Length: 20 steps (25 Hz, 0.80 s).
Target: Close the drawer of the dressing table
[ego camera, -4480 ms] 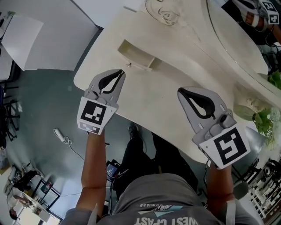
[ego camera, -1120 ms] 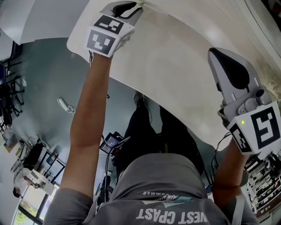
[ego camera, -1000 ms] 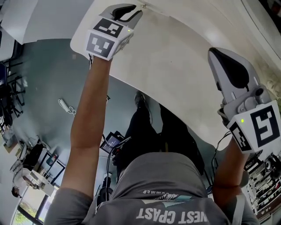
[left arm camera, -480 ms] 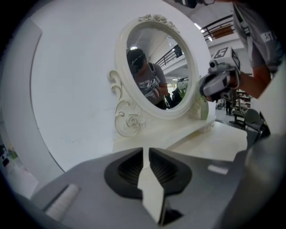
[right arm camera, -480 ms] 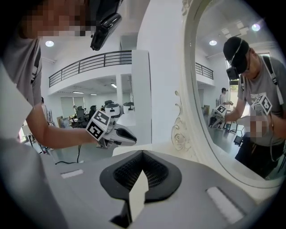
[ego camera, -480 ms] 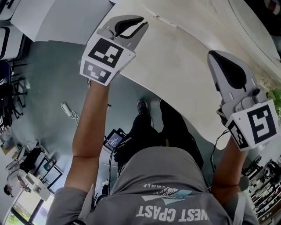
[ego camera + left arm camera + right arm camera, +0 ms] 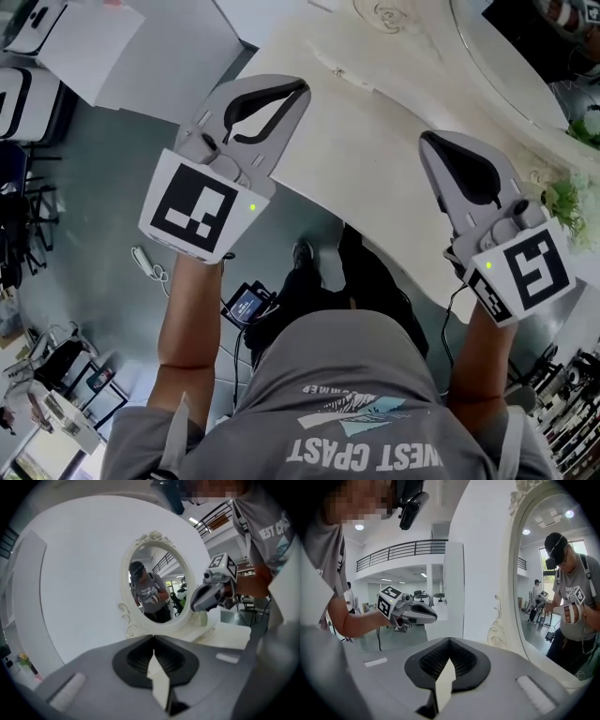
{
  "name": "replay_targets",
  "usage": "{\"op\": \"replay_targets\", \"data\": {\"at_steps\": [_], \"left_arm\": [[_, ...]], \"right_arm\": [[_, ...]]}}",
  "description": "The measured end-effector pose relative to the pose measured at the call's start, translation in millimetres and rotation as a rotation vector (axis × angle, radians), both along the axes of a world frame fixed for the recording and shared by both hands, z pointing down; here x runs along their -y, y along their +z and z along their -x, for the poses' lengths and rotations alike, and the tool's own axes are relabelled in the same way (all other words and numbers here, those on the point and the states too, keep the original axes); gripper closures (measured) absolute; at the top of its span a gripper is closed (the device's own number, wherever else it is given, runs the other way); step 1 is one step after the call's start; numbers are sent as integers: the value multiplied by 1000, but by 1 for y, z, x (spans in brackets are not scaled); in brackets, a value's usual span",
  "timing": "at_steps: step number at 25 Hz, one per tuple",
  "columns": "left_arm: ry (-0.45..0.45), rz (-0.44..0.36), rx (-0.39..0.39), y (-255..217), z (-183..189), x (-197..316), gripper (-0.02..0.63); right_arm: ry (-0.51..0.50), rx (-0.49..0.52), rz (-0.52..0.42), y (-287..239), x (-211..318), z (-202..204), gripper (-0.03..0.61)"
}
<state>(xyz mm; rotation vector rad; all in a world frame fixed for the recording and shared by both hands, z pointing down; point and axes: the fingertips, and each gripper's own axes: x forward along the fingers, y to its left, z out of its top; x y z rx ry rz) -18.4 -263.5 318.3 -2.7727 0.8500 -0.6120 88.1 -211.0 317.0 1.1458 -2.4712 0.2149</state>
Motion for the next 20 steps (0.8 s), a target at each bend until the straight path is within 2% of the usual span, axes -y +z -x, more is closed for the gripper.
{"op": "replay_targets", "data": {"at_steps": [4, 10, 20], "left_arm": [[20, -57, -16, -46, -7, -25, 611], [33, -137, -29, -97, 8, -69, 611], [44, -164, -62, -124, 24, -125, 611]], "right_arm": [[-15, -11, -38, -26, -12, -4, 577], [-28, -32, -88, -57, -42, 10, 578], [-41, -70, -143, -88, -81, 20, 578]]}}
